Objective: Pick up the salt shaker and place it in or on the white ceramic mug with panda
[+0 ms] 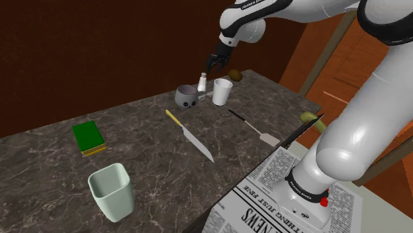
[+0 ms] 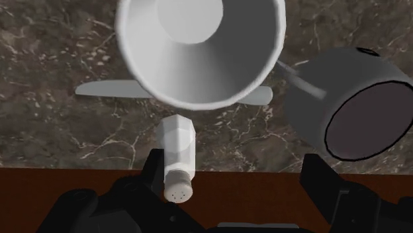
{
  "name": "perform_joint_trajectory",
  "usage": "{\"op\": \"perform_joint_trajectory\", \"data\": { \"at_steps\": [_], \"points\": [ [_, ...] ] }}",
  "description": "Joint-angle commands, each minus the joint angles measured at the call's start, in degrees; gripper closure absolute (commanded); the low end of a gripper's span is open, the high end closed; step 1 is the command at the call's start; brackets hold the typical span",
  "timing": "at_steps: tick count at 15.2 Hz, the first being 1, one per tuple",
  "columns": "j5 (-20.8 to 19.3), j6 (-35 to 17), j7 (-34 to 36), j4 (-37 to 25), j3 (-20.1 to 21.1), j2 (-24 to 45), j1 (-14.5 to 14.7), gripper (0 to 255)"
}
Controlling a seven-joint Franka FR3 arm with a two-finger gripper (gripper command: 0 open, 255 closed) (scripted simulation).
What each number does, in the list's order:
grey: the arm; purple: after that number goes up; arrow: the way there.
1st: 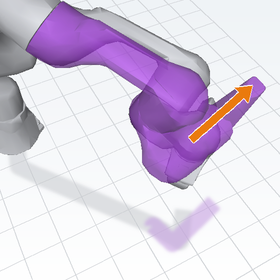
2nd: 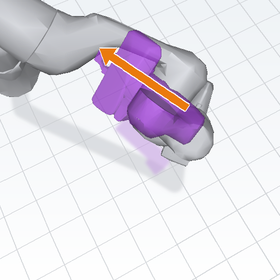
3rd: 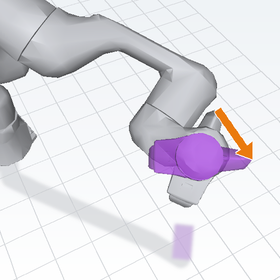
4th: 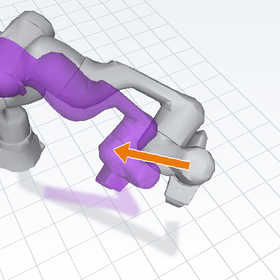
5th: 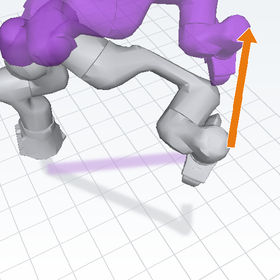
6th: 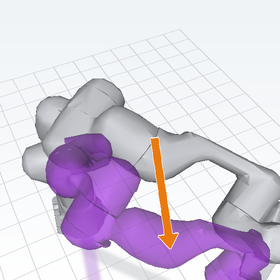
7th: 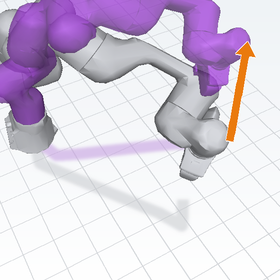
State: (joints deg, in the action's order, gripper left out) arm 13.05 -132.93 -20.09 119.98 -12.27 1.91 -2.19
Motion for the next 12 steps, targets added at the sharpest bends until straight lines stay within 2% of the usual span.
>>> {"op": "perform_joint_trajectory", "data": {
  "at_steps": [1, 6, 12],
  "points": [
    [1.9, -1.3, -1.6, -3.0, -0.3, 4.5, -0.5, 0],
    [6.1, -2.9, -4.7, -11.3, -0.2, 14.7, -2.6, 0],
    [7.7, -6.0, -5.7, -11.4, 0.6, 18.1, -2.8, 0]
  ]
}}
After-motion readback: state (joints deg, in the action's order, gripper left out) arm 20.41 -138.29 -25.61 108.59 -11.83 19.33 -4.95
